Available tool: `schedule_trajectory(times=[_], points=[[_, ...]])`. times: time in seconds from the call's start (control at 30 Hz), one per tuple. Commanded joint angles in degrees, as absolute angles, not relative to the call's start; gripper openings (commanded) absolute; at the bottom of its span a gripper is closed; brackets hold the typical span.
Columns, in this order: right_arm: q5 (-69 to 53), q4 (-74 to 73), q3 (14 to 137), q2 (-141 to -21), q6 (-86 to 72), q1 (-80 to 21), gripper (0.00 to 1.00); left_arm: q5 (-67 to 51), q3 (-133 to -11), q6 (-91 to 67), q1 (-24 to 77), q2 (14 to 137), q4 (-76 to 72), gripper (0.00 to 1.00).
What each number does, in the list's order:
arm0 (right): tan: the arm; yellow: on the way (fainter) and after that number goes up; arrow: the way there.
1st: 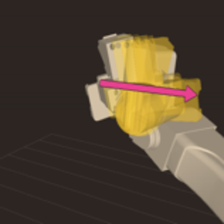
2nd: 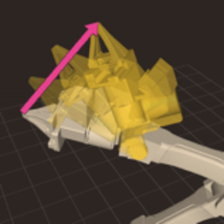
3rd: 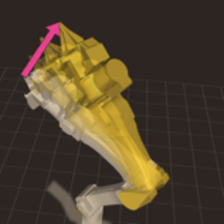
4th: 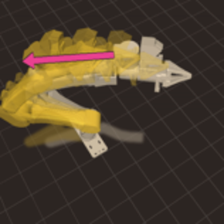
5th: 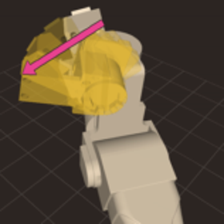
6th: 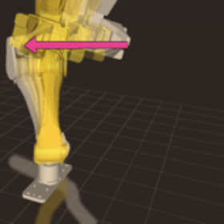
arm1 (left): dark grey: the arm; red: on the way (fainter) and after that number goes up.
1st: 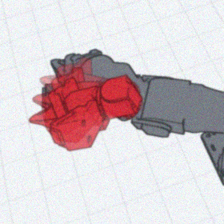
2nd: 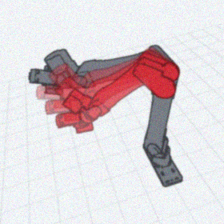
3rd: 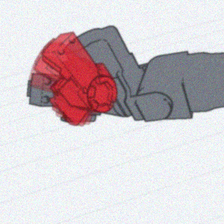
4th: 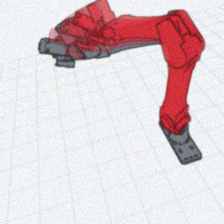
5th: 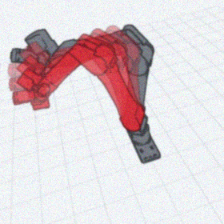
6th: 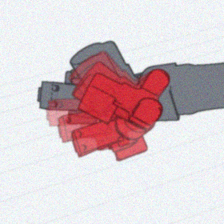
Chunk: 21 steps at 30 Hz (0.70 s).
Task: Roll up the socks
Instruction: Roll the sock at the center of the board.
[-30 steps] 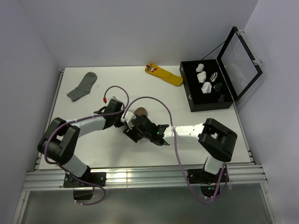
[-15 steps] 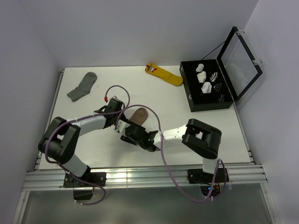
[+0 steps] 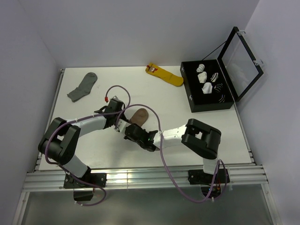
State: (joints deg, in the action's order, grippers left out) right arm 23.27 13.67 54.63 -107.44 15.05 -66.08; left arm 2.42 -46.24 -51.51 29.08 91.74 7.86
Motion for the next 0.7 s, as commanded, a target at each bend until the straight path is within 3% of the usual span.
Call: schedule_trajectory(times=[0.0,0.07,0.1,0.2,0.43,0.67], points=[[9.97,8.28,56.69,-106.53,9.85,-63.99,0.0,3.68,-44.21,-50.89,29.44,89.22,12.13,0.18],[5.3,6.86,57.21,-104.95,7.22,-61.62,0.0,5.09,-43.51,-51.67,29.36,87.72,11.87,0.3],[2.23,6.16,57.39,-104.51,6.16,-60.57,0.0,5.79,-43.24,-52.03,29.36,86.24,11.87,0.41],[-7.18,4.23,57.74,-103.62,2.91,-56.17,0.0,8.17,-41.93,-53.35,29.09,83.07,11.6,0.53],[-27.03,-0.78,63.01,-107.66,-2.63,-49.14,0.0,12.48,-37.27,-57.74,27.51,74.8,9.76,0.59],[-37.43,-7.99,70.3,-112.93,-4.92,-44.92,0.0,10.73,-30.6,-58.01,27.16,67.85,3.87,0.6]])
